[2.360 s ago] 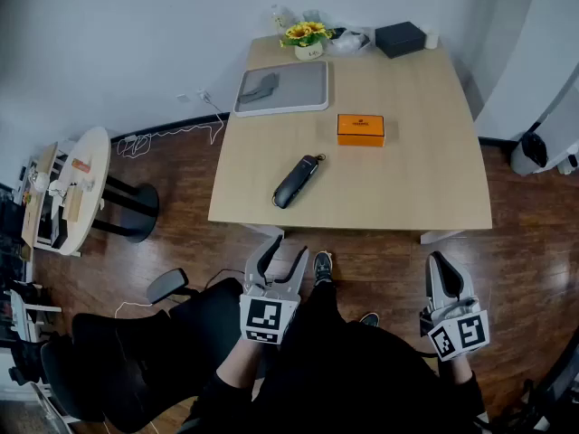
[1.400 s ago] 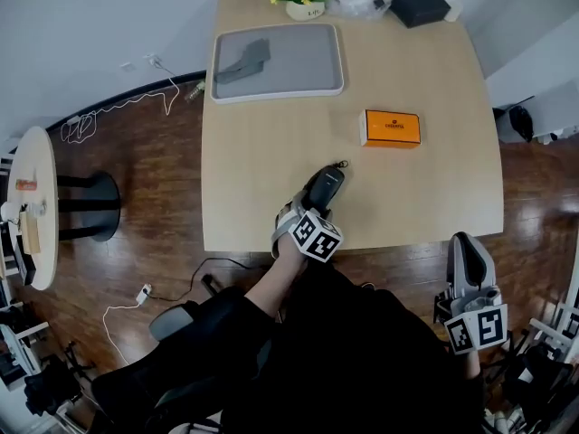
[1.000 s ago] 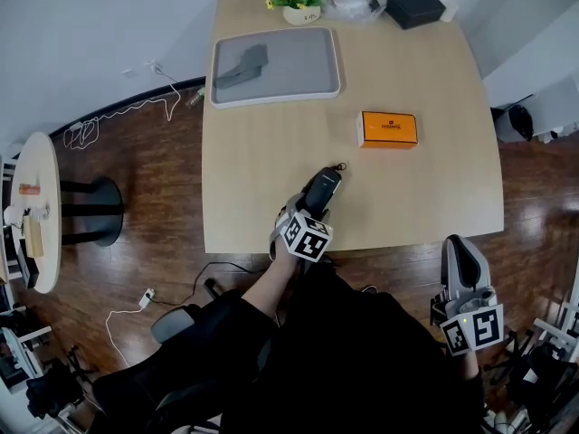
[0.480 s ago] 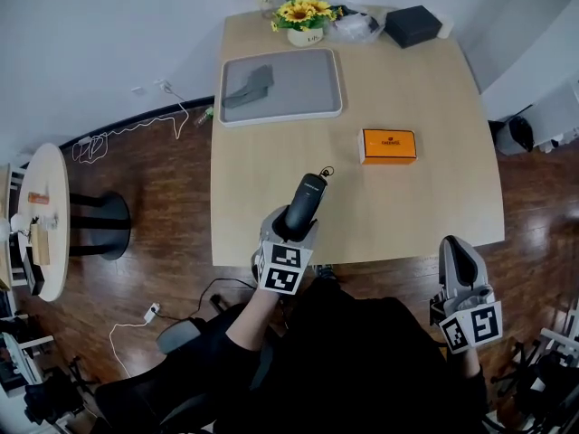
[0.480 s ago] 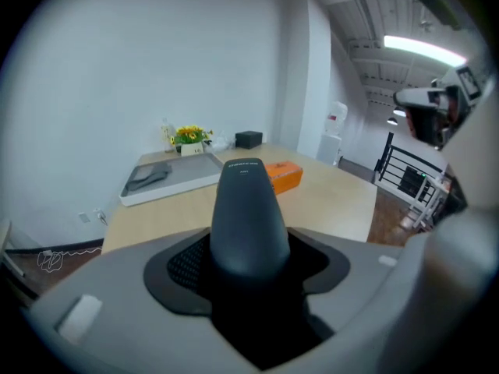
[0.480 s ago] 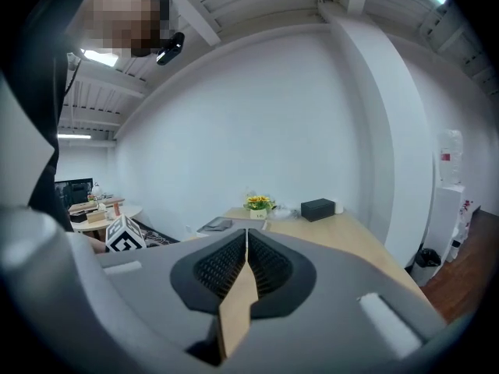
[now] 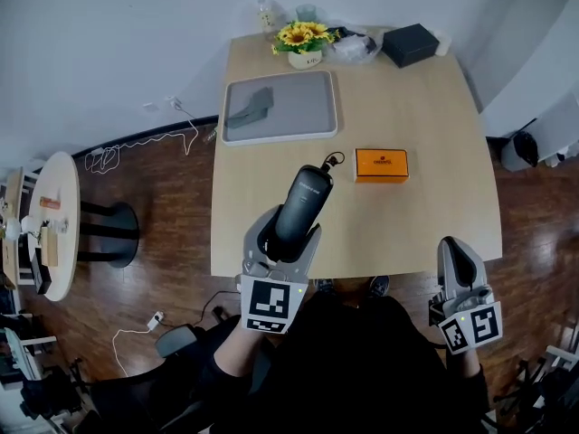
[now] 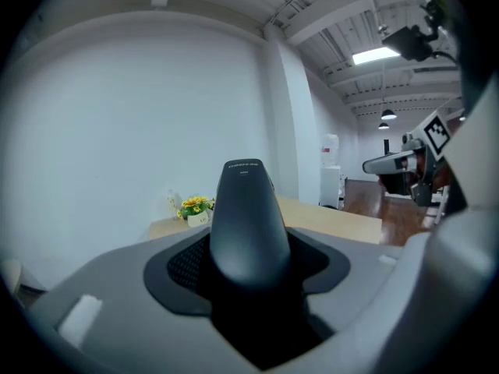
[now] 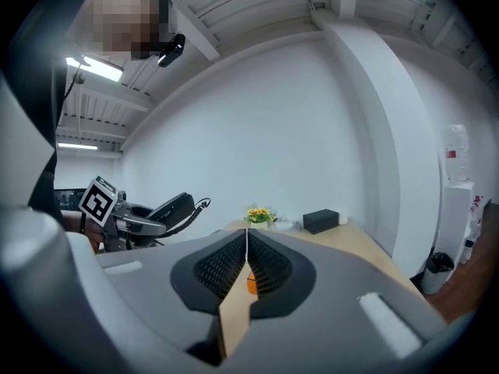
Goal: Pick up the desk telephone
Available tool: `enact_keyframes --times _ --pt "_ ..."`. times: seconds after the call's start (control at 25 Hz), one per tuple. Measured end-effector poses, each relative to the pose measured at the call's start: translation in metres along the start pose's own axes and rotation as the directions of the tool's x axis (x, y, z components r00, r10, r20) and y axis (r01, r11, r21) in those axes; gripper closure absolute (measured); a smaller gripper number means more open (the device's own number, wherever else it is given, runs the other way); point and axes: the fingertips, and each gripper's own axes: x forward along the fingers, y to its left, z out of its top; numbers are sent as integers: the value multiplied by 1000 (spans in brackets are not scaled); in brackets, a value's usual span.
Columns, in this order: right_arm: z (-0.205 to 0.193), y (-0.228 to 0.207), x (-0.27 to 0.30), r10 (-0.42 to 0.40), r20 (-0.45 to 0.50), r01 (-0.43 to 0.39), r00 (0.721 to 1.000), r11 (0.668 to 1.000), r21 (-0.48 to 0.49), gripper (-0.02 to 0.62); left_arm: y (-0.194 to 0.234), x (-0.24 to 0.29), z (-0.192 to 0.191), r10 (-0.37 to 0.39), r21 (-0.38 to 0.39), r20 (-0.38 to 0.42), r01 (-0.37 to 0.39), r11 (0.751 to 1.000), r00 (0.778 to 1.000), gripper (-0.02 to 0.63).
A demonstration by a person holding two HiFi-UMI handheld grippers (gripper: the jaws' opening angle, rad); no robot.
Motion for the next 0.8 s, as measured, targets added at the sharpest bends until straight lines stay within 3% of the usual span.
enact_keyframes --times 0.24,0.48,0.8 --pt "13 -31 0 66 37 -66 997 998 -1 588 -39 -6 43 25 20 62 -27 999 998 342" --pt "39 -57 4 92 111 -91 989 996 -14 594 -51 -1 74 71 -2 165 -72 997 984 342" --pt "46 -69 5 86 133 -83 987 996 -24 594 -52 1 76 89 -2 164 -89 996 982 342"
